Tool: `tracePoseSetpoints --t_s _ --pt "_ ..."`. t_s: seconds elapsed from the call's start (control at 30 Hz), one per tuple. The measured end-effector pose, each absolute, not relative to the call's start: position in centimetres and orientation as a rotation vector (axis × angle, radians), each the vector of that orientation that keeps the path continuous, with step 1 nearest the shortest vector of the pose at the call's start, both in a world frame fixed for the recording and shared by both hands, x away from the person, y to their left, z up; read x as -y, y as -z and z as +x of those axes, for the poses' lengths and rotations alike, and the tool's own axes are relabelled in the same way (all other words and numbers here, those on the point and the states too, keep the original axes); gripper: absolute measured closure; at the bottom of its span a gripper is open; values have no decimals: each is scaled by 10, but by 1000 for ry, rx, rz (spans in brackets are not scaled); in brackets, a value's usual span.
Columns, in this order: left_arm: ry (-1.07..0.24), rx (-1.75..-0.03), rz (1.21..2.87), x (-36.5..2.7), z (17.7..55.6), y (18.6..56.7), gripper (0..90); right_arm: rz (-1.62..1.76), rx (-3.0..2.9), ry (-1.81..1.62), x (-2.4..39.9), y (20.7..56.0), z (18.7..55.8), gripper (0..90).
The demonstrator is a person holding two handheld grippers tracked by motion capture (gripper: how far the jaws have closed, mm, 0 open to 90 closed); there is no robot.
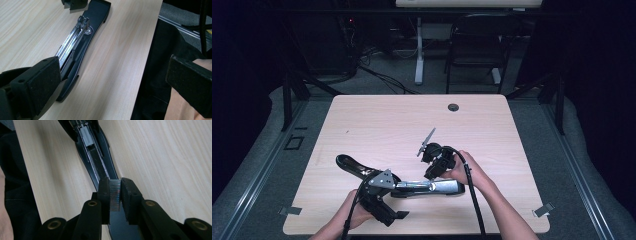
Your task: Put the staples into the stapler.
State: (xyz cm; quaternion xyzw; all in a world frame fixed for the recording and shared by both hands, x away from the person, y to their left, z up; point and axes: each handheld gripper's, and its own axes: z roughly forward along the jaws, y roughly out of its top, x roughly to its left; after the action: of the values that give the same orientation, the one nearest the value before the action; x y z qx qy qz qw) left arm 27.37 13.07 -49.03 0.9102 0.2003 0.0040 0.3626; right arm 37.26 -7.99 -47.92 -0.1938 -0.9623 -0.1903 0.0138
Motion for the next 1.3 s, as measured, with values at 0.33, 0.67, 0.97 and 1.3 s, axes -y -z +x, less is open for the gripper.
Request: tracePoseSetpoints --t_s 0.33,0.67,0.97,1.3 --pt "3 -510 2360 -130 275 492 0 -466 3024 562 71 484 372 783" --pt "4 -507 2364 -129 275 492 0 -389 3022 559 71 489 374 783" --pt "19 -499 2353 -130 276 493 0 -342 3017 559 66 494 376 783" --pt "5 -492 2375 -129 274 492 0 -290 3014 552 64 497 377 782"
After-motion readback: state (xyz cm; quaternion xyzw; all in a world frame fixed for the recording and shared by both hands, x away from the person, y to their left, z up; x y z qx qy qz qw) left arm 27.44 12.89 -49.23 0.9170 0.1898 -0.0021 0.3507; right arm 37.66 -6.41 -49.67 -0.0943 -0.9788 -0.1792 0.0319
